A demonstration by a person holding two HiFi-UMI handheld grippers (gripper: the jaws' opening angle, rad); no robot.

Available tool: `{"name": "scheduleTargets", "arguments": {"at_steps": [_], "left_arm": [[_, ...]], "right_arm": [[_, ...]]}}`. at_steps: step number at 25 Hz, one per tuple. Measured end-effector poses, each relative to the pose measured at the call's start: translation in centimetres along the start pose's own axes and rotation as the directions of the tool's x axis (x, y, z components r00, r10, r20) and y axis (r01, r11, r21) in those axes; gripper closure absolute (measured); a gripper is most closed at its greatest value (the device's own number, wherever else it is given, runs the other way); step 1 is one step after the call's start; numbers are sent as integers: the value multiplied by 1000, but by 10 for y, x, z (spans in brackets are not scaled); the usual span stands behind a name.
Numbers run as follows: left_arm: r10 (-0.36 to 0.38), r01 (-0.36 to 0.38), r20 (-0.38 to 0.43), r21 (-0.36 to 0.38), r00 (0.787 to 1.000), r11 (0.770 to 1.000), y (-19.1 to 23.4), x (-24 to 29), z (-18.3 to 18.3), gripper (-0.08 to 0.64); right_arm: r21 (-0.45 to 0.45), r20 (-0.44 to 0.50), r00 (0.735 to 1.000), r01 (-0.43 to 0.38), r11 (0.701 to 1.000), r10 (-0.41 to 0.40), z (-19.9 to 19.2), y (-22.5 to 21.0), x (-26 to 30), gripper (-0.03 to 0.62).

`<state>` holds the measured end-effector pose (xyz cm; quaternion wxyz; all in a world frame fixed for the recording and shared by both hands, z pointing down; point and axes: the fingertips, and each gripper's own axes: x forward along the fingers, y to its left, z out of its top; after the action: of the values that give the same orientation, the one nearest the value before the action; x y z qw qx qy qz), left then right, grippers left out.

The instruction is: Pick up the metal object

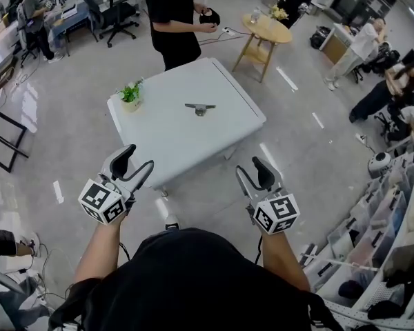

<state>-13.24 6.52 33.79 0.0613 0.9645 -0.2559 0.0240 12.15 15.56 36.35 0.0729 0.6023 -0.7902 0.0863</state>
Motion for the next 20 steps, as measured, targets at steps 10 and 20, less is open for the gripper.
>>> {"name": "scheduleTargets", "arguments": {"at_steps": [10,20], "left_arm": [[-28,28,-26,1,999,1000,40,12,-5,169],[-75,75,-13,2,997,997,67,24,0,169]], "right_arm": [[3,-16,999,41,999,-41,0,2,36,356],[3,-10,996,83,997,-83,9,4,58,356]]}}
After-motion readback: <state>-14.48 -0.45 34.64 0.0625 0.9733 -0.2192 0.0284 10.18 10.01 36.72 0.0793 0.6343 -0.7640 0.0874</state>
